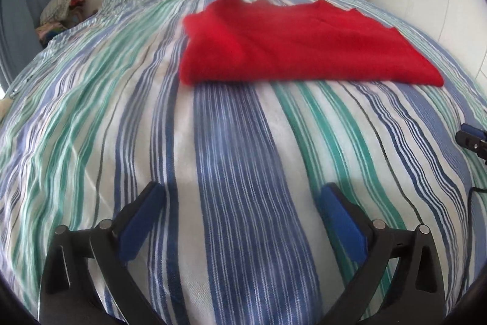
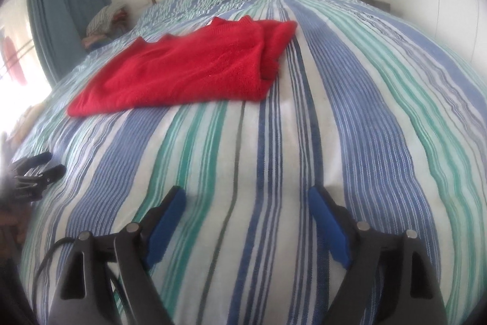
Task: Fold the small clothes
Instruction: 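Open both grippers and withdraw from the folded sweater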
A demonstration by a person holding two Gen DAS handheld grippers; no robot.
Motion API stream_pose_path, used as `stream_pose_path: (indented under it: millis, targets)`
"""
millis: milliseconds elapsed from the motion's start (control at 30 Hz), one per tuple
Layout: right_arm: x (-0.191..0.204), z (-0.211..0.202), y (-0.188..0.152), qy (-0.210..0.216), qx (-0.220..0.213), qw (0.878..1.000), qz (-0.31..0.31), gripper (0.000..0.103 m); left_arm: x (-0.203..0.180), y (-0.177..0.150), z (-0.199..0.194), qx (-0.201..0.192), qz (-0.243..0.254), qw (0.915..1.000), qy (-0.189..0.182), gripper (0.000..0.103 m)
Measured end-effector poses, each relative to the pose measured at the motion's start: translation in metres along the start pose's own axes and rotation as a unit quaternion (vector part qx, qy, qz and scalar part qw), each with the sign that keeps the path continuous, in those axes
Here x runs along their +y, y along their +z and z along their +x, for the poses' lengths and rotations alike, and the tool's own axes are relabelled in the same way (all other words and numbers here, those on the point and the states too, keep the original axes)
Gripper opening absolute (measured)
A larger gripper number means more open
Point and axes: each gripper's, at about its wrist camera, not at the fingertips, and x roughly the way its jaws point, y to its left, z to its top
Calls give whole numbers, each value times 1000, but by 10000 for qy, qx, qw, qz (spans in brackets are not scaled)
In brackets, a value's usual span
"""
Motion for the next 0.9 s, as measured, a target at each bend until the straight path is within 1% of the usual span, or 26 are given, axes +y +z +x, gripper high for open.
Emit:
stream_pose_path:
  millis: [100, 200, 567, 667, 733, 767, 833, 900]
  targets:
    - [0, 1, -1, 5, -1, 10000, 2, 84, 2, 0, 1, 28, -47, 10000, -64, 103]
    - [1, 3, 0, -35, 8, 10000, -23, 84, -1, 0, 2, 37, -2, 10000, -10, 103]
    - [4, 5, -1, -140, 59, 9998, -100, 85, -2, -1, 2, 49, 12, 10000, 11, 103]
    - [4, 4, 1, -116, 120, 9998, -89, 85, 0, 1, -1, 136, -34, 9999, -87, 102]
    - [3, -1, 10, 16, 237, 9997, -31, 85, 7, 3, -5, 246, -134, 9992, -301, 102]
    - [-1, -5, 18, 181, 211, 9996, 63, 85, 10, 4, -7, 323, -199, 9984, -423, 102]
    - [-12, -17, 43, 494, -65, 9980, 391, 85, 14, 3, -11, 449, -253, 9968, -604, 102]
    - [-25, -21, 76, 629, -311, 9952, 685, 85, 12, -2, -12, 477, -127, 9969, -606, 102]
